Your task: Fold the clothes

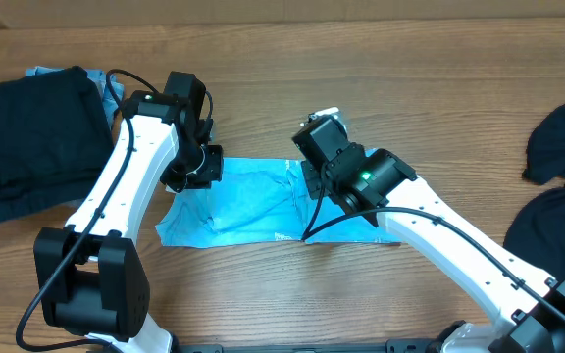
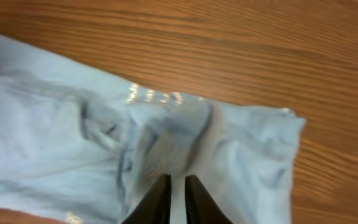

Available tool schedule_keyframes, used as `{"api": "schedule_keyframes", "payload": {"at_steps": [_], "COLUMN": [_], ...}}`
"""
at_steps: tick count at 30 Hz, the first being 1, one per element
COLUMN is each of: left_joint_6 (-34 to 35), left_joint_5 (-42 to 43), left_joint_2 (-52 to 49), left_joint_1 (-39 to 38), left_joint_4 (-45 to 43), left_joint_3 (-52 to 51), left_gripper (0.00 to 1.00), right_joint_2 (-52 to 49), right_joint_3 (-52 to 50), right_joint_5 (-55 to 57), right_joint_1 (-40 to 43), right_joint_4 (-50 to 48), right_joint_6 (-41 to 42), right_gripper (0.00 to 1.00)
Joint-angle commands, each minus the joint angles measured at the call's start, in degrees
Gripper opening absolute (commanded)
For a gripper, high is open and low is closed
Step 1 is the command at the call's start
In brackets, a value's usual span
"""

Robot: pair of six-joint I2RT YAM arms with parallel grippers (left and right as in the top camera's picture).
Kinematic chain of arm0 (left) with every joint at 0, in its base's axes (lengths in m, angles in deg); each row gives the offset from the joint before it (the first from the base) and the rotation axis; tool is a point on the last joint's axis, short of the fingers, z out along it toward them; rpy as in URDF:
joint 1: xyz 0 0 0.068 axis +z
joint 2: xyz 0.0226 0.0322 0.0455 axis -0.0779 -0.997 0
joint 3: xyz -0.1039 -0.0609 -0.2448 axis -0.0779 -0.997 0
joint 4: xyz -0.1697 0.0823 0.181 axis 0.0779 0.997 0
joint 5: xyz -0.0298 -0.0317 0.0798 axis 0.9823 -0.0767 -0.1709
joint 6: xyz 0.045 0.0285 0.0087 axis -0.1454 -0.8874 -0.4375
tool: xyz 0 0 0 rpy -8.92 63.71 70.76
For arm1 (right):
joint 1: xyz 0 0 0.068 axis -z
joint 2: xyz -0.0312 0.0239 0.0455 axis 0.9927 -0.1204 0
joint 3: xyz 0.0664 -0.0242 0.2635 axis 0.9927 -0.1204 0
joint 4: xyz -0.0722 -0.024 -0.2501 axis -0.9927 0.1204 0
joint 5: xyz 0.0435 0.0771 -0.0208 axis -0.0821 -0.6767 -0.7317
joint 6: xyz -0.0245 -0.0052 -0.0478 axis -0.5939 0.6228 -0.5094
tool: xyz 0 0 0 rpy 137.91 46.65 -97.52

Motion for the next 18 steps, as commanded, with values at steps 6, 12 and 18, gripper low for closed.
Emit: {"api": "schedule_keyframes", "payload": {"at_steps": [6,12,18], "left_joint_6": [-0.90,-0.87,-0.85], "left_joint_5": [0.39,0.42,0.42], "left_joint_2": [1.33,1.33,1.33], "left_joint_1": [0.09,0.09,0.09], "left_joint_4": [0.00,0.00,0.35], "left_joint_3": [1.07,1.07,1.07], "left_gripper": [0.09,0.07,0.07], "right_joint_2": [-4.17,-4.35,-11.56], "right_joint_3": [-2.56,-5.81,-10.29], "right_joint_5": [-4.00,1.95,-8.79], "right_joint_1": [-0.04,1.49,2.23], "right_joint_4": [-0.90,-1.44,-7.67], "right_joint_6": [-1.70,0.81,-6.71], "right_gripper": [0.13,0.09,0.08]}}
